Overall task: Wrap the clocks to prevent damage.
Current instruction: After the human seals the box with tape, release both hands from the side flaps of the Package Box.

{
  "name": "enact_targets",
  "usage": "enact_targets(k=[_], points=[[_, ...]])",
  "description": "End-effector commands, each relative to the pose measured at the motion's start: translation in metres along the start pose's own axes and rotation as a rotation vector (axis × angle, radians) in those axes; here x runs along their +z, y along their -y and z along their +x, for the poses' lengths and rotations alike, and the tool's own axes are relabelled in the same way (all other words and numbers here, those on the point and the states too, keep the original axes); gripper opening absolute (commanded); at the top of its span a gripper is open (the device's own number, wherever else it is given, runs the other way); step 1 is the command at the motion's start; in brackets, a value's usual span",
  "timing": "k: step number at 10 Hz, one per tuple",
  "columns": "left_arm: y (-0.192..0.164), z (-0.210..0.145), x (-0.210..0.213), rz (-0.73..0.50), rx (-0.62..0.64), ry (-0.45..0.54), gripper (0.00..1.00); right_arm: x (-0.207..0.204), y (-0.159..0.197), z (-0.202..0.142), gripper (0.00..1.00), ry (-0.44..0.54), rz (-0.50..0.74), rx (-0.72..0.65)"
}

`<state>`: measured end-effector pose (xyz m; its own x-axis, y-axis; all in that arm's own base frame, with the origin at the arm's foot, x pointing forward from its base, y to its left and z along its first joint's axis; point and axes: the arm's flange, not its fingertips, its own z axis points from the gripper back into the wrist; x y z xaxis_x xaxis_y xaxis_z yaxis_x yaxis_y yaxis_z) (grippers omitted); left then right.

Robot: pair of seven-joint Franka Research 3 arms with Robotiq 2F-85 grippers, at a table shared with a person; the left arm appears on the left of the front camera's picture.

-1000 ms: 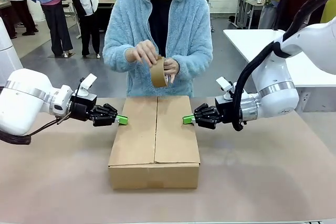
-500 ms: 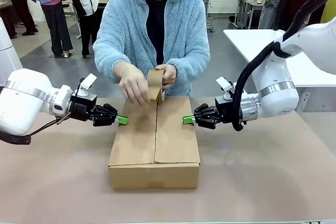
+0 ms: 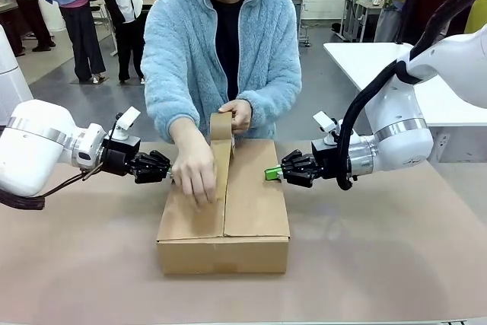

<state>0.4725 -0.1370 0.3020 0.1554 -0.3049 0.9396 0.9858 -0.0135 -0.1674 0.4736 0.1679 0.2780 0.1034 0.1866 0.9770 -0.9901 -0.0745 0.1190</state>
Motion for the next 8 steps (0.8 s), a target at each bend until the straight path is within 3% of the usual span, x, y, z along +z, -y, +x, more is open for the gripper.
enact_targets(k=[1, 8], points=[[0.0004, -0.0026, -0.002, -0.001, -0.001, -0.006, 0.0, -0.0011, 0.0004, -0.003, 0.01, -0.006, -0.006, -0.007], [0.0004, -0.0026, -0.002, -0.001, -0.001, -0.006, 0.0, -0.0011, 0.0004, -0.003, 0.01, -0.006, -0.006, -0.007]])
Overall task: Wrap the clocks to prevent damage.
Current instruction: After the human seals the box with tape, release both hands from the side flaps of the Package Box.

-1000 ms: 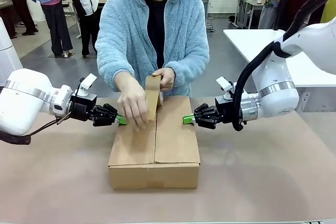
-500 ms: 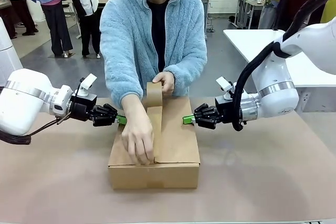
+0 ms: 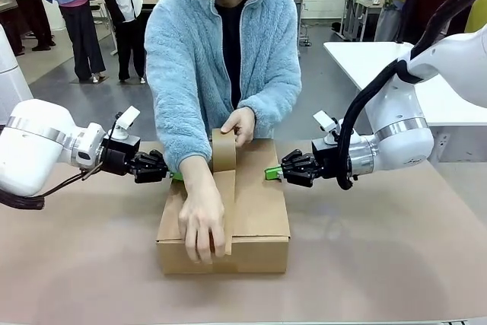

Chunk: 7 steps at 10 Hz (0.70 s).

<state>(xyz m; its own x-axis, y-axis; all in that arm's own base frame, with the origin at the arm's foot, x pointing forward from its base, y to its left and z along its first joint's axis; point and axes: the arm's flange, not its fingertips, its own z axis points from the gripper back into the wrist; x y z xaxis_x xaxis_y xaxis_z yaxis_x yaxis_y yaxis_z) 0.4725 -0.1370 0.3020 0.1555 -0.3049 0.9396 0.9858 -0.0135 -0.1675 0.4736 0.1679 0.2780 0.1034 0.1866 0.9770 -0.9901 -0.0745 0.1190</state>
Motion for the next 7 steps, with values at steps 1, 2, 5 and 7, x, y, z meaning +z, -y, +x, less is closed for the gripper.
enact_targets(k=[1, 2, 5, 7], points=[[0.0004, -0.0026, -0.002, -0.001, -0.001, -0.005, 0.0, -0.0011, 0.0004, -0.003, 0.01, -0.006, -0.006, -0.007], [0.0004, -0.0026, -0.002, -0.001, -0.001, -0.005, 0.0, -0.0011, 0.0004, -0.003, 0.01, -0.006, -0.006, -0.007], [0.0004, -0.0026, -0.002, -0.001, -0.001, -0.005, 0.0, -0.0011, 0.0004, -0.003, 0.01, -0.006, -0.006, -0.007], [0.0004, -0.0026, -0.002, -0.001, -0.001, -0.005, 0.0, -0.0011, 0.0004, -0.003, 0.01, -0.006, -0.006, -0.007]])
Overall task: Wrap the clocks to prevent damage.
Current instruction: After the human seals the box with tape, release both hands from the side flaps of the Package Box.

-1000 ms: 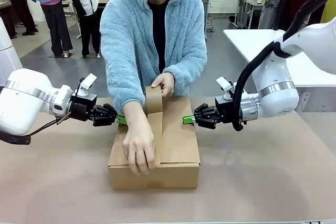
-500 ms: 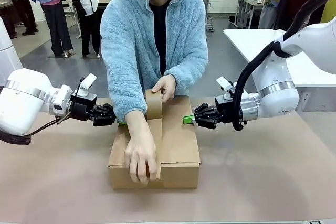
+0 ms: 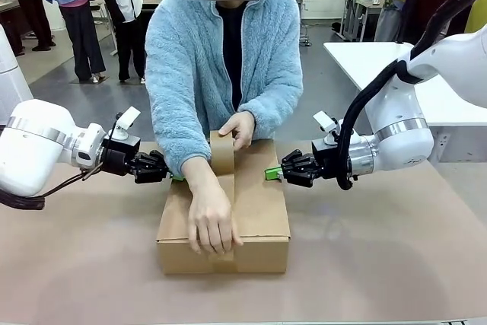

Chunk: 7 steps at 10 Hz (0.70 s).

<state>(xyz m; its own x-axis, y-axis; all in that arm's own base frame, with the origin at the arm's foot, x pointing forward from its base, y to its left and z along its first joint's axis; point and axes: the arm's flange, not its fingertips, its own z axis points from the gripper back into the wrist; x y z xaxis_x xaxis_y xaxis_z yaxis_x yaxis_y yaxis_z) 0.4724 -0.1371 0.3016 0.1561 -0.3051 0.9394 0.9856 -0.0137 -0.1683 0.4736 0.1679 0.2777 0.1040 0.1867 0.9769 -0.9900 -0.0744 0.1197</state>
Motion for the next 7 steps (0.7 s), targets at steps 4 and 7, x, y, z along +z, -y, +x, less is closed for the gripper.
enact_targets(k=[4, 7], points=[[0.0004, -0.0022, -0.0018, 0.0, -0.002, -0.005, 0.0, -0.001, 0.0004, -0.0027, 0.01, -0.006, -0.006, -0.006], [0.0004, -0.0022, -0.0018, 0.0, -0.002, -0.005, 0.0, -0.001, 0.0004, -0.0027, 0.01, -0.006, -0.006, -0.006]])
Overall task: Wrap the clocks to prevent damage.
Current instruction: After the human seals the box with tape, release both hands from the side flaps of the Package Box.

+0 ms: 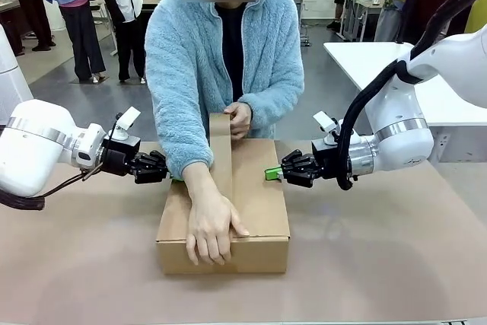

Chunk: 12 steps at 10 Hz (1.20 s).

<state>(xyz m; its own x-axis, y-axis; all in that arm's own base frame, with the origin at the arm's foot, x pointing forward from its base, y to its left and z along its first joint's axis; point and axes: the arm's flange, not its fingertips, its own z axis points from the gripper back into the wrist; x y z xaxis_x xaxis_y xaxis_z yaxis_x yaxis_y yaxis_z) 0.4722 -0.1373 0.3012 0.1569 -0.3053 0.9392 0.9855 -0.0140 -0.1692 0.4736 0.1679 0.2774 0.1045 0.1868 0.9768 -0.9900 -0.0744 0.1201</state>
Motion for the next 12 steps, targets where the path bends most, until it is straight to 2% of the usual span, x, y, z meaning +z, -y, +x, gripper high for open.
enact_targets(k=[1, 12], points=[[0.0002, -0.0019, -0.0016, 0.0, -0.003, -0.005, 0.0, -0.001, 0.0004, -0.0025, 0.01, -0.006, -0.006, -0.005], [0.0002, -0.0019, -0.0016, 0.0, -0.003, -0.005, 0.0, -0.001, 0.0004, -0.0025, 0.01, -0.006, -0.006, -0.005]])
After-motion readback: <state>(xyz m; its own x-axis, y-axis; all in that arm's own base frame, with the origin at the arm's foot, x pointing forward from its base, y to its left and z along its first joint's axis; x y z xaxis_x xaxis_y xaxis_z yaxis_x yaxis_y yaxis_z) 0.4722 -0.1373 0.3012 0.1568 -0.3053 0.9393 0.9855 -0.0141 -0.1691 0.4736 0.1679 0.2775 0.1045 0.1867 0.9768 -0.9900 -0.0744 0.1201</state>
